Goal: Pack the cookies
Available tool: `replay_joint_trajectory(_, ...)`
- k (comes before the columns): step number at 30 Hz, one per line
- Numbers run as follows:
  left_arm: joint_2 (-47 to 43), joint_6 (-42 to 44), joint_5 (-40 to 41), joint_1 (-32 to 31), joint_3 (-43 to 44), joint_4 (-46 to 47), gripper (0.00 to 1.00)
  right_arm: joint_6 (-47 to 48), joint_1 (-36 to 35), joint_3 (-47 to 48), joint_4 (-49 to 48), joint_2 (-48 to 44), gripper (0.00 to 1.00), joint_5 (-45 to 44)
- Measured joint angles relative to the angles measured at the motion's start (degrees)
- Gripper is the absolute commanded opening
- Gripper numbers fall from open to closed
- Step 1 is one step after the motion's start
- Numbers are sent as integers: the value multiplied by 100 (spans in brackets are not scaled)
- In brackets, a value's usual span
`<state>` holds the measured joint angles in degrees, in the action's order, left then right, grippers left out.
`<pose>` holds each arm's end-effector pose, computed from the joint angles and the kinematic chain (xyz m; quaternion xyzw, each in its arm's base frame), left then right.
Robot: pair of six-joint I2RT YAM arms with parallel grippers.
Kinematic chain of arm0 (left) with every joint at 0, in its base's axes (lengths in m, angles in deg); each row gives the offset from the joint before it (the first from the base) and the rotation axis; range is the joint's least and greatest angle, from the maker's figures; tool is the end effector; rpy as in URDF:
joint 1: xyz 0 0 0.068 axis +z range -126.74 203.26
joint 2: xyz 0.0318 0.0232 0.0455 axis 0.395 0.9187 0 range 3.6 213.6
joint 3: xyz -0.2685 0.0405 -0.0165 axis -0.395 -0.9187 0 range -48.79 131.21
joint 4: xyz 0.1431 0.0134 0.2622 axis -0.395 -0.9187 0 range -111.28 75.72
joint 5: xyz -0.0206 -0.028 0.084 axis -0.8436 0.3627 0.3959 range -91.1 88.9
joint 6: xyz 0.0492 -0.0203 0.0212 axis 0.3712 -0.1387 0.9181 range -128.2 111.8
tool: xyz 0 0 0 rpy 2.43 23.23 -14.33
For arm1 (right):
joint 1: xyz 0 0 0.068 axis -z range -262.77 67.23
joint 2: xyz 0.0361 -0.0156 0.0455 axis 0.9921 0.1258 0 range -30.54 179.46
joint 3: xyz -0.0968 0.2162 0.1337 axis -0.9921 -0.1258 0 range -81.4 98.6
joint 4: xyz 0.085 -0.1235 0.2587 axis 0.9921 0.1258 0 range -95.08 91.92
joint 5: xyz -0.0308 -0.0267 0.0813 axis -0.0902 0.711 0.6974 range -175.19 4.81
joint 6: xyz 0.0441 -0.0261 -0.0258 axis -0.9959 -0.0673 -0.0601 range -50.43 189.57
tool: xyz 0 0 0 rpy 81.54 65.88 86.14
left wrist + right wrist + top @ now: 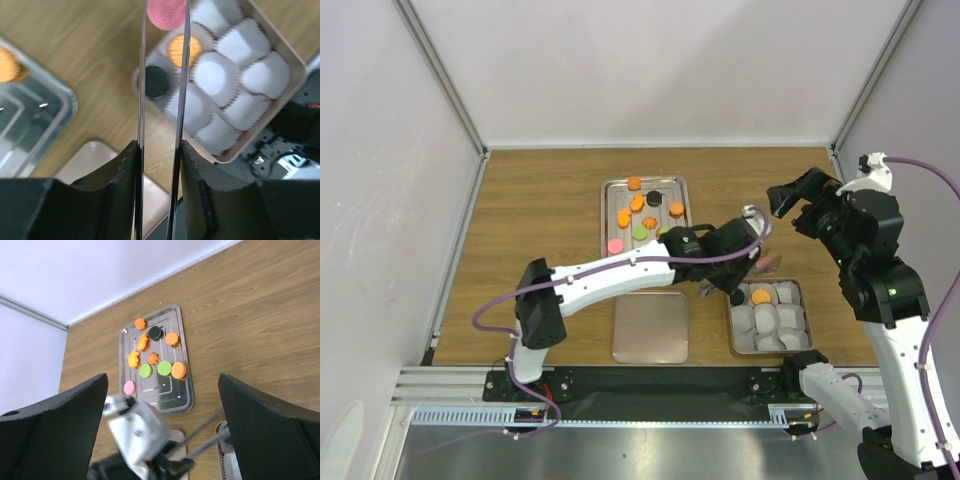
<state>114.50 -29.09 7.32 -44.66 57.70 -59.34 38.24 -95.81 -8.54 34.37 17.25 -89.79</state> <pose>0.1846 -0.4395 0.3106 0.3500 0.8680 -0.1925 0.2950 0.1826 0.0388 0.4549 0.1498 0.7755 0.2019 0.5792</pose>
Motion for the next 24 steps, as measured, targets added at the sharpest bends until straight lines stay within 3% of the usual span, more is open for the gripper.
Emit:
replay_joint_trajectory(11, 566, 48, -289, -518, 520, 133, 41, -109, 0, 160, 144, -129, 100, -361)
replay_joint_trajectory(24, 1012, 61, -413, -584, 721, 227, 42, -120, 0, 160, 280, -85, 100, -348)
